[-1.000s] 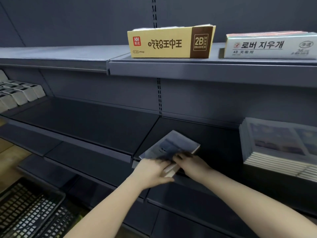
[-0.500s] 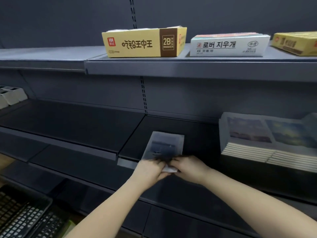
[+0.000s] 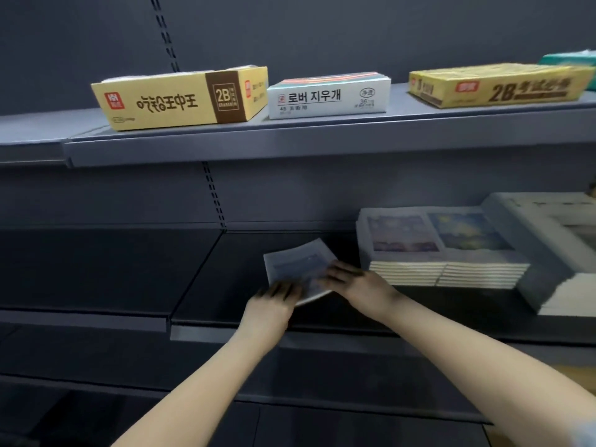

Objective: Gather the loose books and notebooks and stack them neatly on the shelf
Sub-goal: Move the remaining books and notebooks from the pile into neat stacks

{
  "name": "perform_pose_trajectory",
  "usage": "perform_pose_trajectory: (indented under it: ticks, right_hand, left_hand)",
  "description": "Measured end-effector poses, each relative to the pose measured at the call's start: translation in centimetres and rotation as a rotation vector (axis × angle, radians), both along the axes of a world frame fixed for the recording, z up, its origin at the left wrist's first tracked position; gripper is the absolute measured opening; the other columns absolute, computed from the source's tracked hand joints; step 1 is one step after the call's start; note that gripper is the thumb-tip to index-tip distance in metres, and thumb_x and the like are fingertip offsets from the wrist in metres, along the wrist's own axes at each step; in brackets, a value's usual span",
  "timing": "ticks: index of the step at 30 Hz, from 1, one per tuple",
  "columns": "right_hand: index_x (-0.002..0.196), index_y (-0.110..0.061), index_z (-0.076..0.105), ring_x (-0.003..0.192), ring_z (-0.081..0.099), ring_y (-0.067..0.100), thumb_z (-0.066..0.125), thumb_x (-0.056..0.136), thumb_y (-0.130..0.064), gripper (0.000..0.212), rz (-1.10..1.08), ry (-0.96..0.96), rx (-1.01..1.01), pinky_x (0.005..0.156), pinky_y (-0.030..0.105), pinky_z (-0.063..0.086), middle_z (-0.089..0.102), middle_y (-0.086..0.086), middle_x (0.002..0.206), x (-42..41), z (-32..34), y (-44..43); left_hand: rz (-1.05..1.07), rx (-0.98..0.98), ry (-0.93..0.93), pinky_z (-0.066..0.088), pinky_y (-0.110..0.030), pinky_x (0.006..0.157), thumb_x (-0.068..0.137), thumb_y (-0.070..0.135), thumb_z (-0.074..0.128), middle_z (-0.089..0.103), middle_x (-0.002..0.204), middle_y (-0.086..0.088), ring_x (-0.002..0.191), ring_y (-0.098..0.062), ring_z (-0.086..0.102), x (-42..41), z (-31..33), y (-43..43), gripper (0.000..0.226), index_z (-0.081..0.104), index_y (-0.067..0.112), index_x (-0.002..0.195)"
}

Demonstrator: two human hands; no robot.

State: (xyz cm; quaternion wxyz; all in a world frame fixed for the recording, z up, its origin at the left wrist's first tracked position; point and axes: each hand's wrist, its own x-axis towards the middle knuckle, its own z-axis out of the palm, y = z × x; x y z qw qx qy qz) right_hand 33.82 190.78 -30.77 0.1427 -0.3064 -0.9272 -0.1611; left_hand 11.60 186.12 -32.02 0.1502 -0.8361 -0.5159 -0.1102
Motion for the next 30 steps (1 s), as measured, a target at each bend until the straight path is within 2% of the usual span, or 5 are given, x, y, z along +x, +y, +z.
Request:
perform_pose_trajectory:
  ticks: [8, 13, 18, 24, 30]
  right_hand:
    - [0.099, -0.012, 0.073, 0.094, 0.069, 0.027, 0.036, 0.073, -0.003, 0.047, -0.237, 0.073, 0.078, 0.068, 0.034, 0.059, 0.071, 0.01, 0.101, 8.2, 2.3, -0.4]
    - [0.104, -0.01, 0.072, 0.1, 0.067, 0.03, 0.066, 0.064, 0.008, 0.044, -0.402, 0.151, -0.047, 0.065, 0.037, 0.059, 0.069, 0.01, 0.107, 14.3, 0.5, -2.7]
    - [0.099, -0.015, 0.075, 0.091, 0.071, 0.026, 0.039, 0.068, -0.005, 0.048, -0.581, 0.094, 0.007, 0.074, 0.045, 0.055, 0.072, 0.007, 0.101, 18.5, 0.3, -3.0]
    - [0.095, -0.014, 0.076, 0.086, 0.071, 0.026, 0.091, 0.038, -0.002, 0.06, -0.786, 0.118, -0.058, 0.076, 0.046, 0.055, 0.073, 0.008, 0.098, 21.5, -0.2, -2.8]
    - [0.141, -0.005, 0.037, 0.138, 0.031, 0.032, 0.054, 0.092, -0.016, 0.054, -0.982, 0.027, -0.201, 0.117, 0.041, 0.009, 0.033, 0.016, 0.149, 22.0, 0.8, -1.4]
  left_hand:
    - [-0.098, -0.01, 0.001, 0.057, -0.04, 0.068, 0.062, 0.004, 0.081, 0.061, 0.123, -0.011, 0.104, -0.034, 0.063, 8.1, 2.4, 4.5, 0.081, 0.05, 0.025, 0.133]
    - [-0.209, -0.138, 0.065, 0.042, -0.04, 0.099, 0.098, 0.012, 0.041, 0.022, 0.151, -0.013, 0.137, -0.034, 0.027, 15.1, 1.6, 6.0, 0.065, 0.013, 0.04, 0.148]
    - [-0.302, -0.067, 0.004, 0.051, -0.043, 0.081, 0.093, 0.013, 0.05, 0.049, 0.129, -0.021, 0.111, -0.041, 0.056, 19.9, 1.7, 6.9, 0.056, 0.036, 0.032, 0.144]
    - [-0.392, -0.135, 0.059, 0.05, -0.034, 0.033, 0.044, 0.035, 0.092, 0.068, 0.084, -0.02, 0.054, -0.034, 0.065, 24.6, 1.7, 9.1, 0.066, 0.072, 0.022, 0.106]
    - [-0.347, -0.175, 0.094, 0.049, -0.032, 0.037, 0.054, 0.053, 0.081, 0.069, 0.085, -0.02, 0.061, -0.034, 0.068, 28.2, 0.6, 11.1, 0.051, 0.076, 0.028, 0.098]
